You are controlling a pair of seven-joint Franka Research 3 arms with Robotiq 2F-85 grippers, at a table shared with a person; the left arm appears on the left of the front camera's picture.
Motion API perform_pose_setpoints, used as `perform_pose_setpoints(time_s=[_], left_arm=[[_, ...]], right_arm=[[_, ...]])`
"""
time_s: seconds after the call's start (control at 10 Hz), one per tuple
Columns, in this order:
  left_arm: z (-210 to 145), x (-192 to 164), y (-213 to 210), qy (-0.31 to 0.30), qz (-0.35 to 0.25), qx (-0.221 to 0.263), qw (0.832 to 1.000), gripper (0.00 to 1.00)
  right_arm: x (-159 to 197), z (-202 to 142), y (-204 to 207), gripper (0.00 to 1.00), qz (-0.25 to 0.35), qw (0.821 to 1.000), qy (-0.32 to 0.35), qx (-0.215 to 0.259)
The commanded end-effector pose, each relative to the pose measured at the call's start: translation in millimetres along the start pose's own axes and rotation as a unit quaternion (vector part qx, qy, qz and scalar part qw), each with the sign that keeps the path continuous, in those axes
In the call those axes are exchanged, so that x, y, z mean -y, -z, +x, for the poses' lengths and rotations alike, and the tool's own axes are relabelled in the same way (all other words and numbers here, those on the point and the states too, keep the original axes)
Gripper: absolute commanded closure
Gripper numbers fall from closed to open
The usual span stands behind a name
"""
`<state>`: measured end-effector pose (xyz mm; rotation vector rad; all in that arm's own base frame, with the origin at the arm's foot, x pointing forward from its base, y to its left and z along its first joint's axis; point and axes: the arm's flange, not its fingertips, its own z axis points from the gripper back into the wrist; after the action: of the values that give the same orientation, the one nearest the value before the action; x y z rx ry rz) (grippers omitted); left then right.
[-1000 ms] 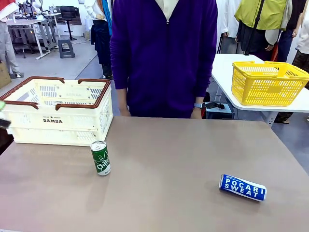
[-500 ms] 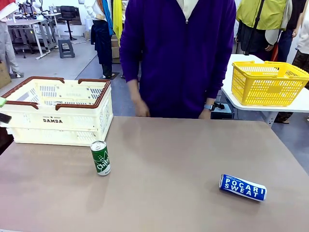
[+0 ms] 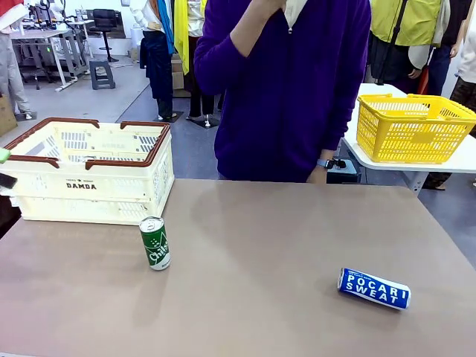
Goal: Place the drinks into the Shopping basket.
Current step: Pick up one drink and place it into the Shopping basket.
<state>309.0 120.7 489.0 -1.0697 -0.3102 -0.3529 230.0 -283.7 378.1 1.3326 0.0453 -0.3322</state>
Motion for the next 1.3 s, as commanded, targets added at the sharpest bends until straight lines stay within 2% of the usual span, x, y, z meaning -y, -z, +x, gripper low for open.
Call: perform_pose_setpoints(time_s=[0.0, 0.1, 0.3, 0.5, 0.6, 0.7, 1.0, 1.1, 1.2], left_arm=[[9, 91, 37, -0.001, 0.066, -0.022, 0.998, 0.0], [1, 130, 75, -0.008, 0.147, -0.039, 0.988, 0.0], [1, 168, 147, 0.016, 0.249, -0.108, 0.962, 0.0], [10, 172, 208, -0.001, 0.371, -0.082, 0.925, 0.0], [10, 169, 238, 0.011, 0.408, -0.073, 0.91, 0.0], [11, 168, 258, 0.023, 0.42, -0.073, 0.904, 0.0], [3, 182, 250, 0.038, 0.399, -0.079, 0.913, 0.0], [7, 171, 267, 0.036, 0.418, -0.082, 0.904, 0.0], [23, 145, 279, 0.001, 0.445, -0.082, 0.892, 0.0]], right_arm=[[-2, -2, 2, 0.0, -0.006, 1.0, 0.0, 0.004], [-2, -2, 2, 0.0, -0.006, 1.0, 0.0, 0.004], [-2, -2, 2, 0.0, -0.006, 1.0, 0.0, 0.004], [-2, -2, 2, 0.0, -0.006, 1.0, 0.0, 0.004], [-2, -2, 2, 0.0, -0.006, 1.0, 0.0, 0.004], [-2, -2, 2, 0.0, -0.006, 1.0, 0.0, 0.004], [-2, -2, 2, 0.0, -0.006, 1.0, 0.0, 0.004], [-2, -2, 2, 0.0, -0.006, 1.0, 0.0, 0.004], [-2, -2, 2, 0.0, -0.006, 1.0, 0.0, 0.004]])
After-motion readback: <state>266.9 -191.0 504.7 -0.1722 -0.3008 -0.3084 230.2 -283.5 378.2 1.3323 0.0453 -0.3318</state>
